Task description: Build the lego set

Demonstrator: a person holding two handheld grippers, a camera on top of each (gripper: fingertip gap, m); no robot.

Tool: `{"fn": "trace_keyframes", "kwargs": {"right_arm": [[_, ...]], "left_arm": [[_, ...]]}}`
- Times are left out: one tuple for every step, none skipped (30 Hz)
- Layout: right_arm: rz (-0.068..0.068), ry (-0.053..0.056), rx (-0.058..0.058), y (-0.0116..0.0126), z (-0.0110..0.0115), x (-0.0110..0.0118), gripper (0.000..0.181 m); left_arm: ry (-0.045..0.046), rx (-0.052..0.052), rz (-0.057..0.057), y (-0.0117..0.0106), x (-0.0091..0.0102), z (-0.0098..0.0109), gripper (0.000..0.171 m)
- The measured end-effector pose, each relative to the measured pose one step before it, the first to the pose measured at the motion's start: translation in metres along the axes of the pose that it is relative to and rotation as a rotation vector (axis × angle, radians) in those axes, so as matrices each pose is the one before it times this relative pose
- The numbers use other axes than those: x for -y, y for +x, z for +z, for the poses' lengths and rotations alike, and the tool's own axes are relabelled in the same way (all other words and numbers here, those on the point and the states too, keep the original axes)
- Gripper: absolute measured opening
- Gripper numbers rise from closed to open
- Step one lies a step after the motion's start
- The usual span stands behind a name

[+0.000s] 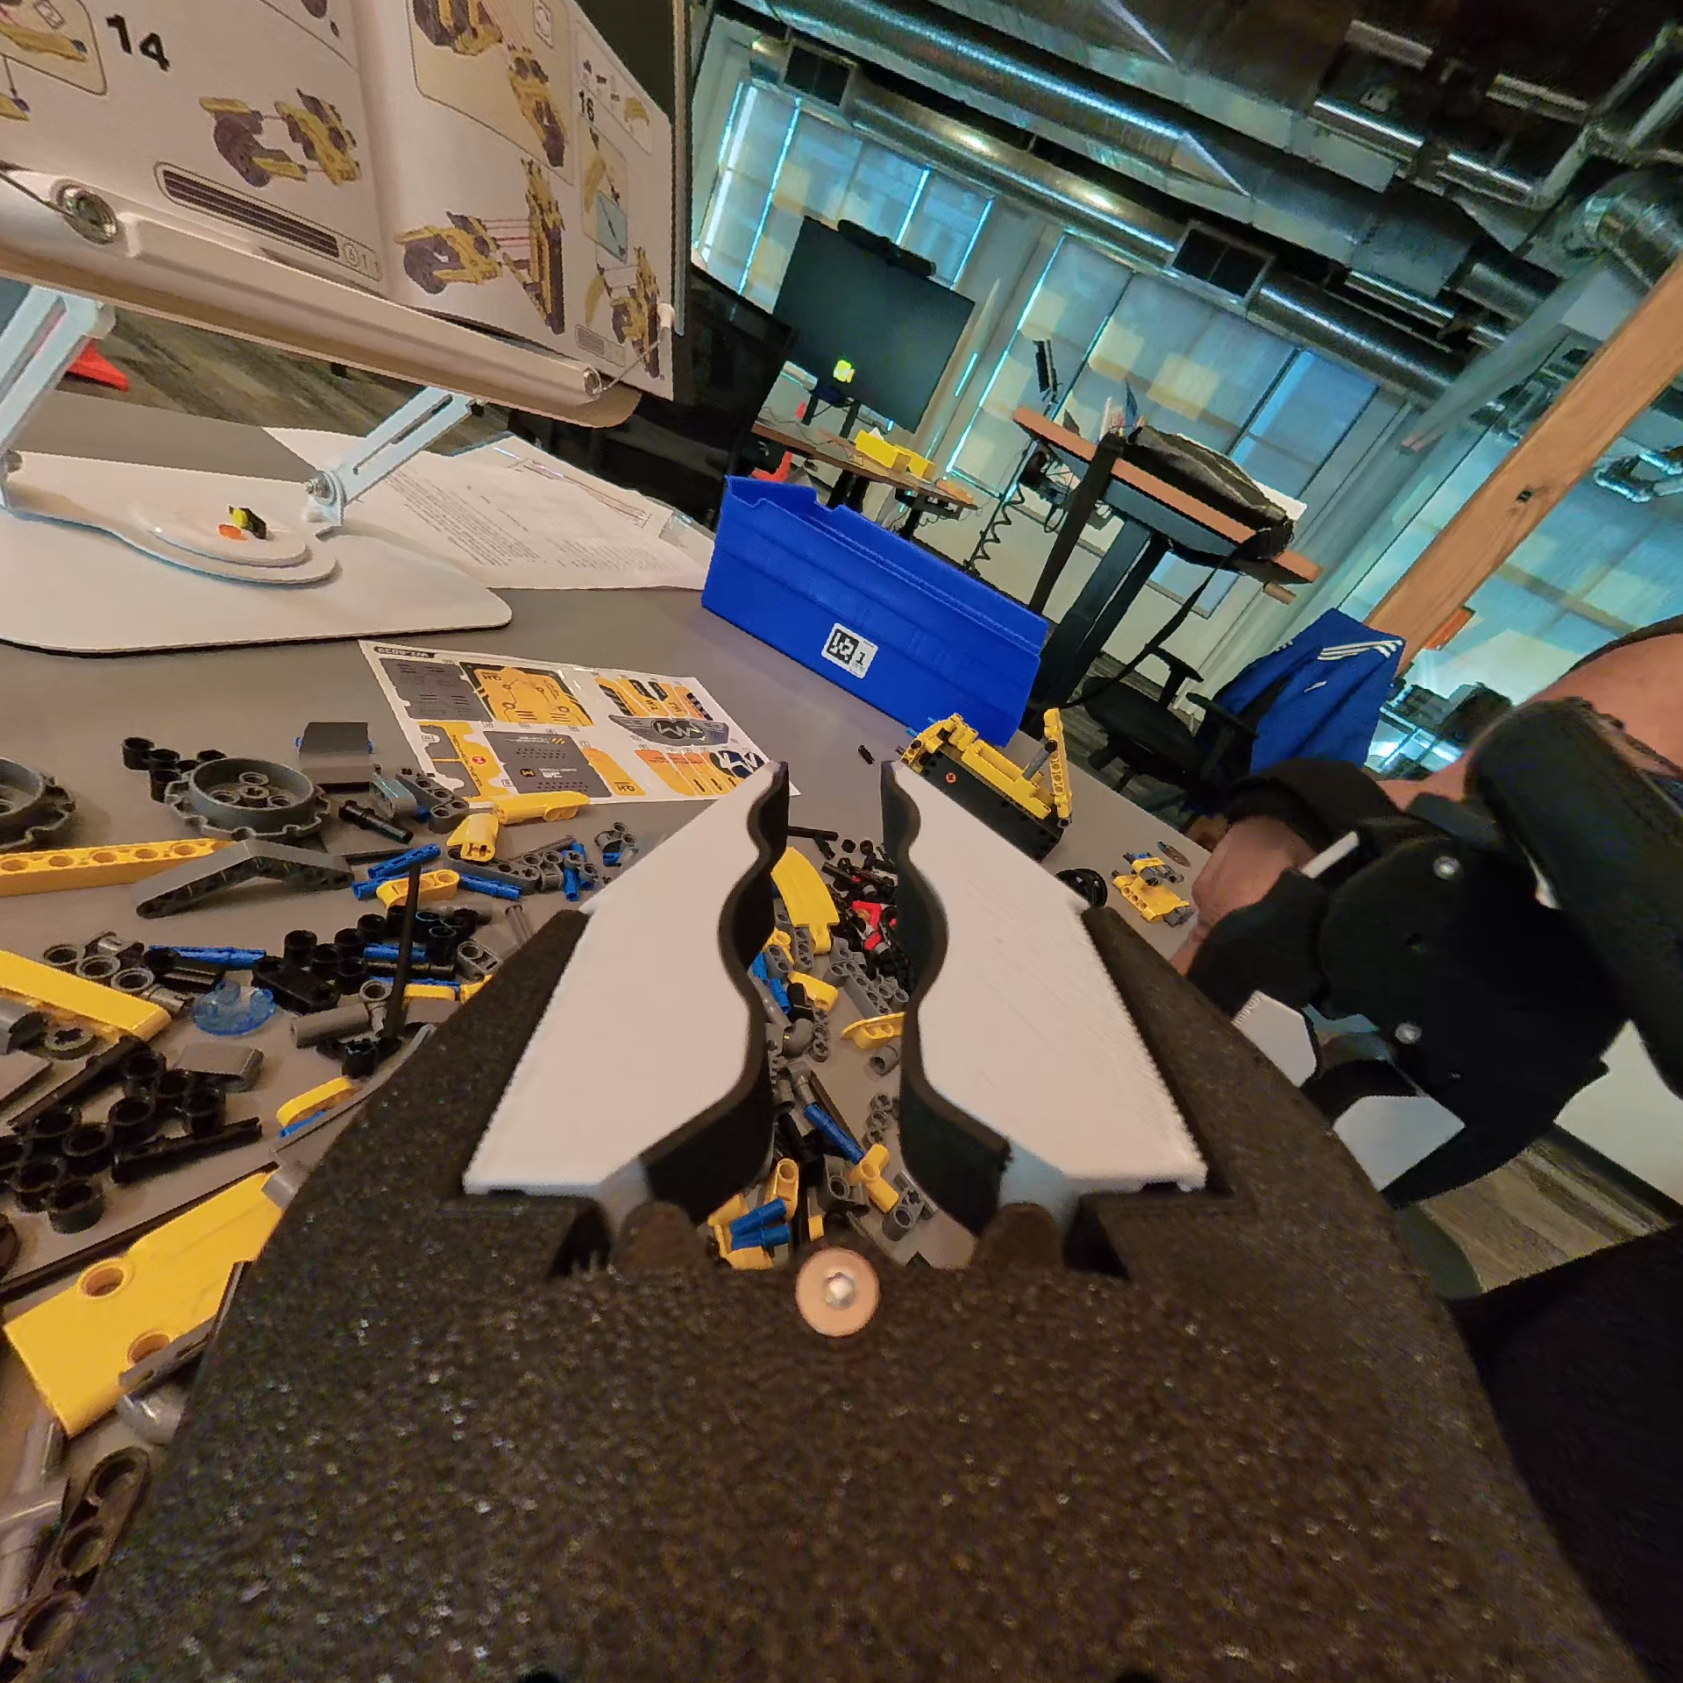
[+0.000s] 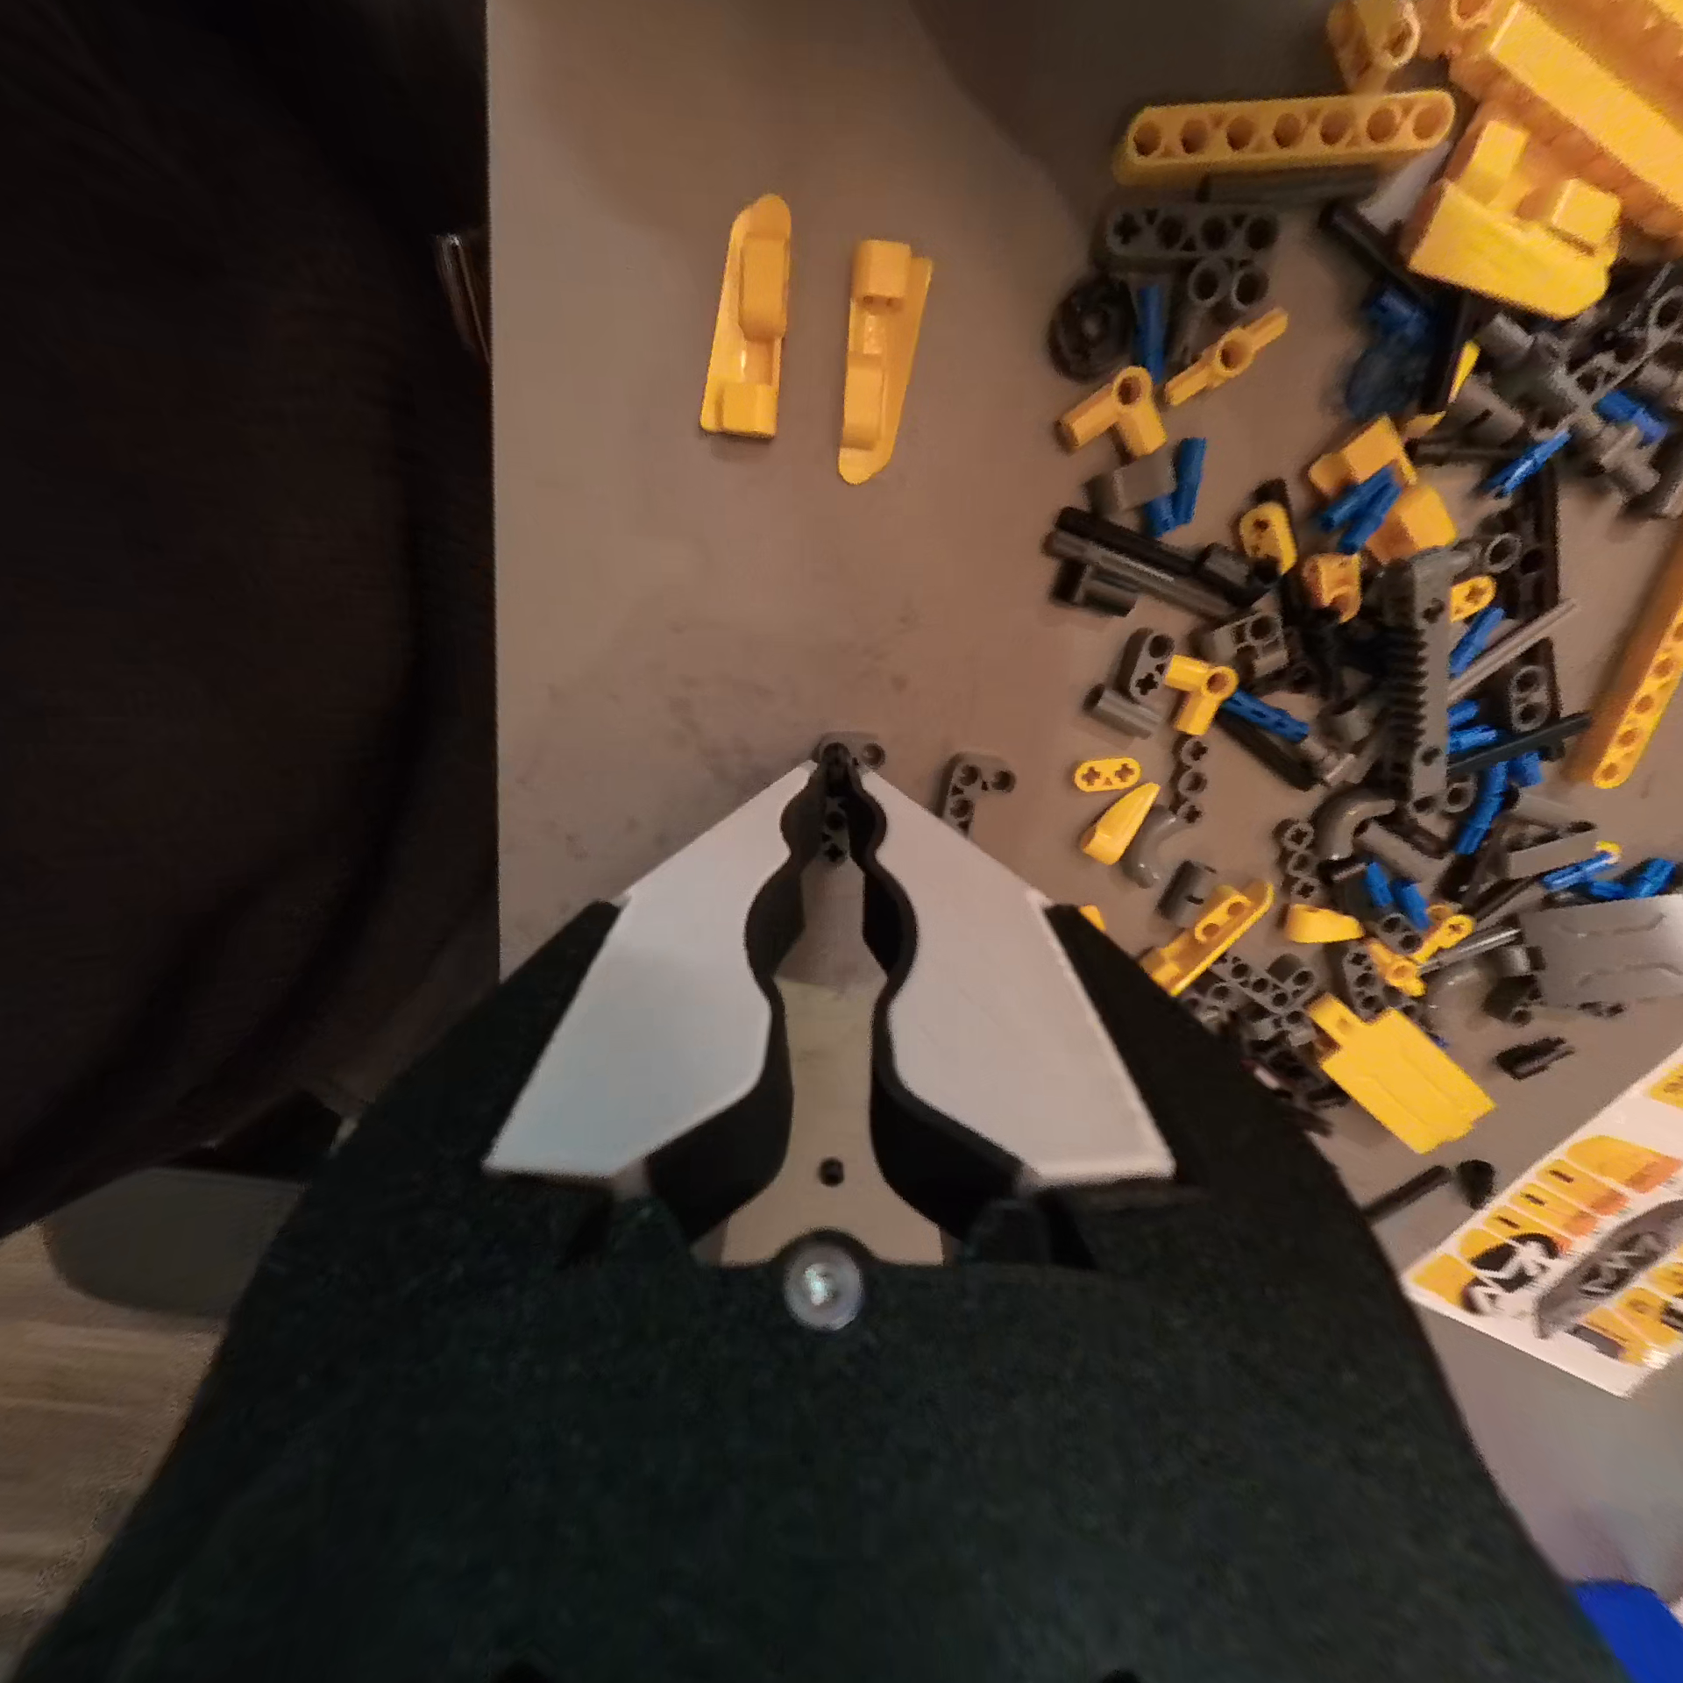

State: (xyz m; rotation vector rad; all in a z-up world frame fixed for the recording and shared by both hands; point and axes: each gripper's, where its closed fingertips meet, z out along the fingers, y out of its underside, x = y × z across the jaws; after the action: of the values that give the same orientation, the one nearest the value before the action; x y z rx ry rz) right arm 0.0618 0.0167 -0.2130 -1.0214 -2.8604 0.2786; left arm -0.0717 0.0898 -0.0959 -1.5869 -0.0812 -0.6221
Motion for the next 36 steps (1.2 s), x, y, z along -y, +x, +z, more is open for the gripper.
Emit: {"fn": "trace_keyframes", "kwargs": {"right_arm": [[-0.0259, -0.0158, -0.0119, 0.00005, -0.00002, 0.00027, 0.004], [-0.0217, -0.0157, -0.0084, 0.00014, 0.00003, 0.00026, 0.004], [-0.0186, -0.0136, -0.0052, 0.00026, 0.00011, 0.00029, 0.004], [-0.0158, -0.0116, -0.0026, 0.00013, -0.00001, 0.00029, 0.004], [-0.0099, -0.0093, -0.0002, 0.00012, 0.00003, 0.0003, 0.004], [-0.0052, -0.0072, 0.0023, 0.00011, 0.00006, 0.0002, 0.004], [-0.0028, -0.0056, 0.0042, -0.00001, 0.00006, 0.00018, 0.004], [-0.0008, -0.0044, 0.0052, 0.00003, 0.00002, 0.00007, 0.004], [0.0014, -0.0036, 0.0056, -0.00001, 0.00005, -0.00005, 0.004], [0.0019, -0.0026, 0.0051, -0.0001, 0.00001, 0.00012, 0.004], [0.0018, -0.002, 0.0045, 0.00005, -0.00006, 0.00014, 0.004], [0.0038, -0.002, 0.0049, -0.00004, 0.00002, -0.00004, 0.004], [0.0025, -0.0016, 0.0038, -0.00002, -0.00007, 0.0, 0.004], [0.0019, -0.0011, 0.0024, 0.00021, 0.00007, 0.00006, 0.004], [0.0032, -0.0011, 0.0025, 0.00012, -0.00013, 0.00009, 0.004], [0.0027, -0.0005, 0.0019, 0.00011, -0.00029, 0.00022, 0.004], [0.0016, -0.0003, 0.0, 0.00026, -0.00011, -0.00003, 0.004], [0.0002, -0.0011, -0.0024, 0.00023, -0.00106, 0.00011, 0.004], [-0.0009, -0.0017, -0.0041, 0.00018, -0.00071, -0.00002, 0.003], [-0.0011, -0.0029, -0.0049, 0.0001, 0.00001, -0.00003, 0.004], [-0.002, -0.0026, -0.0051, 0.00029, 0.00003, 0.00007, 0.004], [0.0001, -0.0013, -0.0034, 0.00046, -0.00006, 0.00018, 0.004], [0.0032, -0.0002, -0.0007, 0.00049, -0.00027, 0.00017, 0.003], [0.0039, 0.0007, 0.0007, 0.00053, -0.0003, 0.00026, 0.003], [0.0045, 0.0026, 0.0002, 0.00061, -0.00007, 0.00044, 0.003], [0.0081, 0.0065, -0.0016, 0.00074, 0.00016, 0.00047, 0.003], [0.0121, 0.0077, -0.0012, 0.00059, 0.00003, 0.00044, 0.003], [0.0137, 0.0053, 0.0007, 0.00024, 0.00017, 0.00023, 0.003], [0.0121, 0.003, 0.0001, 0.00041, -0.00006, 0.00029, 0.003], [0.0063, -0.0009, -0.001, 0.00019, -0.00016, -0.00024, 0.003], [0.0014, -0.0041, -0.0014, 0.0001, -0.00021, 0.00007, 0.003], [-0.0007, -0.0041, -0.002, -0.00001, -0.00032, 0.00018, 0.003], [-0.0023, -0.004, -0.0015, 0.00063, -0.00017, 0.0004, 0.003], [-0.0046, -0.0037, -0.0004, 0.00102, 0.00025, 0.00021, 0.003], [-0.0071, -0.003, -0.0001, 0.00044, -0.00036, 0.00018, 0.003], [-0.0098, -0.0034, 0.0003, 0.00024, -0.0007, 0.00013, 0.003]], "left_arm": [[-0.00025, 0.0004, 0.0004, -0.00003, -0.00006, 0.00011, 0.019], [-0.00005, 0.0005, 0.0006, 0.00001, 0.00004, 0.00003, 0.019], [-0.00023, 0.0002, 0.0003, -0.00005, -0.00003, -0.00002, 0.019], [-0.00006, 0.0002, -0.0005, -0.00004, -0.0001, -0.00001, 0.019], [0.00059, -0.0003, -0.0006, -0.00006, 0.00015, -0.00012, 0.019], [0.00059, 0.0002, -0.0003, -0.00006, 0.00011, -0.00009, 0.019], [0.0006, 0.0005, -0.0001, -0.00011, 0.00011, -0.00009, 0.019], [0.00087, -0.0002, -0.0004, -0.00001, 0.00027, -0.00019, 0.019], [0.00099, -0.001, -0.0006, 0.00012, 0.00017, -0.00006, 0.019], [0.00079, -0.0003, -0.0004, -0.00003, 0.00027, -0.0001, 0.019], [0.00074, -0.0005, -0.0004, 0.00005, 0.00013, -0.00008, 0.019], [0.00075, -0.0006, -0.0001, 0.00021, 0.00017, -0.00013, 0.019], [0.00044, 0.0002, -0.0002, -0.00011, 0.0, -0.0001, 0.019], [0.00034, -0.0001, -0.0007, -0.00011, 0.00013, -0.00004, 0.019], [0.00101, -0.0008, -0.0008, 0.00003, 0.00021, -0.00009, 0.019], [0.00153, 0.0001, -0.0003, 0.00006, 0.00031, -0.00021, 0.019], [0.00058, 0.001, 0.0002, -0.00021, 0.00011, -0.00009, 0.019], [-0.00025, 0.0013, 0.0, -0.00028, -0.0001, -0.00015, 0.019], [0.00047, 0.0003, -0.0009, -0.00019, 0.00006, -0.00004, 0.019], [0.00123, -0.0006, -0.0008, 0.00002, 0.00023, -0.00017, 0.019], [0.00039, 0.001, -0.0005, -0.00031, 0.00005, -0.00004, 0.019], [-0.00031, 0.0002, -0.0004, -0.00001, -0.00004, -0.00002, 0.019], [0.00026, -0.0003, -0.0002, 0.00001, -0.00005, 0.00002, 0.019], [0.00029, 0.0, 0.0001, 0.00002, 0.00003, -0.00007, 0.019], [-0.00059, 0.0003, 0.0, -0.00007, -0.00007, 0.00005, 0.019], [-0.00039, 0.0003, 0.0001, 0.00004, -0.0001, 0.00001, 0.019], [0.00016, 0.0008, 0.0, -0.00011, 0.00002, 0.00001, 0.019], [0.00056, 0.0012, 0.0006, -0.00018, 0.00007, -0.00006, 0.019], [0.00074, 0.0019, 0.0009, -0.00028, 0.00008, -0.00014, 0.019], [0.0001, 0.0009, 0.0002, -0.00015, 0.00013, -0.00012, 0.019], [0.0009, 0.0001, -0.0004, -0.00001, 0.00014, -0.00016, 0.019], [0.00151, -0.0003, -0.0006, -0.00007, 0.00018, -0.00015, 0.019], [0.00011, 0.0004, -0.0002, -0.00004, 0.00002, 0.00001, 0.019], [-0.00086, 0.0011, 0.0, -0.00023, -0.00008, -0.00009, 0.019], [0.00012, -0.0003, -0.0003, 0.00006, 0.00002, 0.00001, 0.019], [0.00048, -0.0005, 0.0003, 0.00016, 0.00001, -0.00003, 0.019]]}}
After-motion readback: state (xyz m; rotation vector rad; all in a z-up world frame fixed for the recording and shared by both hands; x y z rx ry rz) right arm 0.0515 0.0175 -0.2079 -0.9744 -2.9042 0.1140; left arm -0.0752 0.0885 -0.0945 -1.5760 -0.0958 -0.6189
